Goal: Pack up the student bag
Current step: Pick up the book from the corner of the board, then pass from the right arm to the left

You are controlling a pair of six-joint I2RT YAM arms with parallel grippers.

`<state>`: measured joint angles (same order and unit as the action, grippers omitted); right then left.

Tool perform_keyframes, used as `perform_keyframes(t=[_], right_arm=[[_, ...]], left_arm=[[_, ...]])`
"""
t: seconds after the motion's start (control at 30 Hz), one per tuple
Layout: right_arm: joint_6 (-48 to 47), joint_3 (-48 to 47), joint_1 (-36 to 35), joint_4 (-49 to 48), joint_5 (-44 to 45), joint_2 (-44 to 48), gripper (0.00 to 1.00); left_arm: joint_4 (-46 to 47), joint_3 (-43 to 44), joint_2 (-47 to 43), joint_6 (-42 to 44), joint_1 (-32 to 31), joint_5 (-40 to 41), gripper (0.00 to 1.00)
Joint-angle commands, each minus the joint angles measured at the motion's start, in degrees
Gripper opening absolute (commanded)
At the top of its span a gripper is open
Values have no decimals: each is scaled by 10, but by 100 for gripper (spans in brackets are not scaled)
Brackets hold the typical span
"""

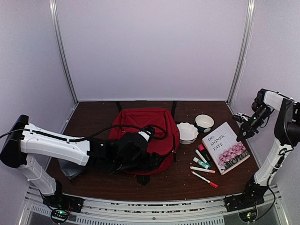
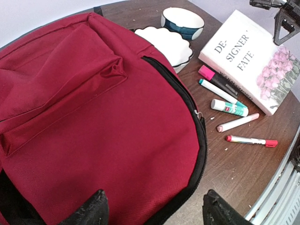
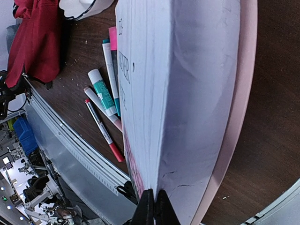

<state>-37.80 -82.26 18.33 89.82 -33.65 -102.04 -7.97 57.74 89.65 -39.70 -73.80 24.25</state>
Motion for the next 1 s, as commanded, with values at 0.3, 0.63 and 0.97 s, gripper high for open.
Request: perform_keyframes(t=[0.3, 0.63, 0.97], right_arm=[[-15, -12, 2, 32, -118, 103, 0], [-39, -30, -64, 31, -276, 98, 0], [-82, -57, -163, 30, -418, 4, 0]], left_arm=[[44, 0, -41, -3, 14, -7, 73], [112, 16, -14, 0, 31, 14, 89], [285, 16, 54, -64, 73, -56, 95]])
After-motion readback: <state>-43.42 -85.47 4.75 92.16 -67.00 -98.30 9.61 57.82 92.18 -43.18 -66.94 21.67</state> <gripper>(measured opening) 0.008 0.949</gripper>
